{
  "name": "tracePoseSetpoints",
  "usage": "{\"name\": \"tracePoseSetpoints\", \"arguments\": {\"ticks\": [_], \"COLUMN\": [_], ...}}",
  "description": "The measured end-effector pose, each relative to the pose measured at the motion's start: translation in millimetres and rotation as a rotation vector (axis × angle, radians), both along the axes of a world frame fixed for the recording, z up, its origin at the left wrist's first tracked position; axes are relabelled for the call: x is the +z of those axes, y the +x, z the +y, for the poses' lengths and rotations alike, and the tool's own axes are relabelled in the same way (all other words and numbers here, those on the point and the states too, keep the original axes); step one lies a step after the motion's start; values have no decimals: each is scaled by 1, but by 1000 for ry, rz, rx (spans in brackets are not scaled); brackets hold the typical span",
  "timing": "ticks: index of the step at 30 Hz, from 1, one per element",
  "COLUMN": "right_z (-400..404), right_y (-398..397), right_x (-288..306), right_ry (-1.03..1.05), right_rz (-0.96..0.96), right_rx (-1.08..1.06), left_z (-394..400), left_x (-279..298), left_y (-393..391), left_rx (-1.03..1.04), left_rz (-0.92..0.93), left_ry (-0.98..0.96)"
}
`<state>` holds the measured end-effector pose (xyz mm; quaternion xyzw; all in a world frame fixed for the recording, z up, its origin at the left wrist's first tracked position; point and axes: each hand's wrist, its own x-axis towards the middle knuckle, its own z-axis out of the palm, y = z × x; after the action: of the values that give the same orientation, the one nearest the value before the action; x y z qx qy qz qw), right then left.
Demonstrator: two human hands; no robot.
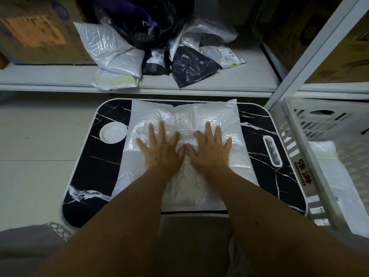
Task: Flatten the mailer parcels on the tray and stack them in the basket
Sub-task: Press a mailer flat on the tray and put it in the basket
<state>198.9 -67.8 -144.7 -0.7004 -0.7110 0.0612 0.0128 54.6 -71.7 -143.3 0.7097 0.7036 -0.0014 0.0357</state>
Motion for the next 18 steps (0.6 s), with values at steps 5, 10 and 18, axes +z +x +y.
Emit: {"name": "tracePoseSetpoints", "arguments": {"ticks": [5,10,18], "right_z": [4,6,10], "right_y": [4,5,1], "right_x": [-2,1,4], "right_ry": [-110,-120,-170], "right_rz": [-9,-13,-12], "right_rx": [-17,-13,-93], "left_z": [3,6,6], "left_x": [-8,-7,2], "left_y": [1,1,-6], "left_rx": [10,91,216], "left_rz": [-19,-20,-61], "left_ry": [-95,-127,-214]}}
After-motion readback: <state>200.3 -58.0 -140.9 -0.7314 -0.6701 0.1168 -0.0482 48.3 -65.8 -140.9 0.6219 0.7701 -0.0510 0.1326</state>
